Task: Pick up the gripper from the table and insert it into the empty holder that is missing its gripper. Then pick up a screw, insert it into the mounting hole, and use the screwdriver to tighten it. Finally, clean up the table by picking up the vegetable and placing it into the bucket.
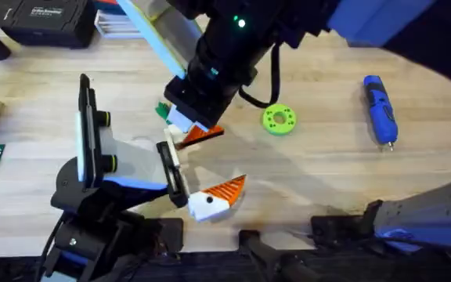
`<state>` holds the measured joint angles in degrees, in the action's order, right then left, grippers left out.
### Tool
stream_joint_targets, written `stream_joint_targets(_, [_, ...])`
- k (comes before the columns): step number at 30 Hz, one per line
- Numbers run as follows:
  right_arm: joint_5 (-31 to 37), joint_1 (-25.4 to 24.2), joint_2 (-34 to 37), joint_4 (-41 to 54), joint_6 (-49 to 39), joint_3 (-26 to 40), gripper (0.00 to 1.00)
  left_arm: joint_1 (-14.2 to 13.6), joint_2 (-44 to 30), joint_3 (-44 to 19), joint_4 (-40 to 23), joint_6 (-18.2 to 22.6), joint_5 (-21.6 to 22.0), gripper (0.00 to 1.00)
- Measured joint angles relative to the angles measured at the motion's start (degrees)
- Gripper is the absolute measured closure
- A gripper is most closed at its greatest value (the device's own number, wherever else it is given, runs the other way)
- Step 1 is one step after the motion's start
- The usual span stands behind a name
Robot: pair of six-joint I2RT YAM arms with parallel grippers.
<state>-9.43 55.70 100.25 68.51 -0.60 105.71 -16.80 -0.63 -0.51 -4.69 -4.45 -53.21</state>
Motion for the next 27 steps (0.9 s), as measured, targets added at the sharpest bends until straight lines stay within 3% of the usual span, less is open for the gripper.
stream_joint_targets(20, [-0.92, 0.07, 2.73, 0.09, 0.24, 0.02, 0.983, 0.00, -0.02, 0.00, -0.04, -0.24, 0.00, 0.014])
stream_joint_targets(21, [-0.94, 0.07, 2.73, 0.11, 0.31, 0.02, 0.901, 0.00, -0.02, 0.00, -0.04, -0.22, 0.00, 0.014])
stream_joint_targets(27, [-0.73, -0.06, 2.73, 0.28, 1.26, 0.02, 0.065, 0.00, -0.02, 0.00, -0.04, -0.04, 0.02, 0.014])
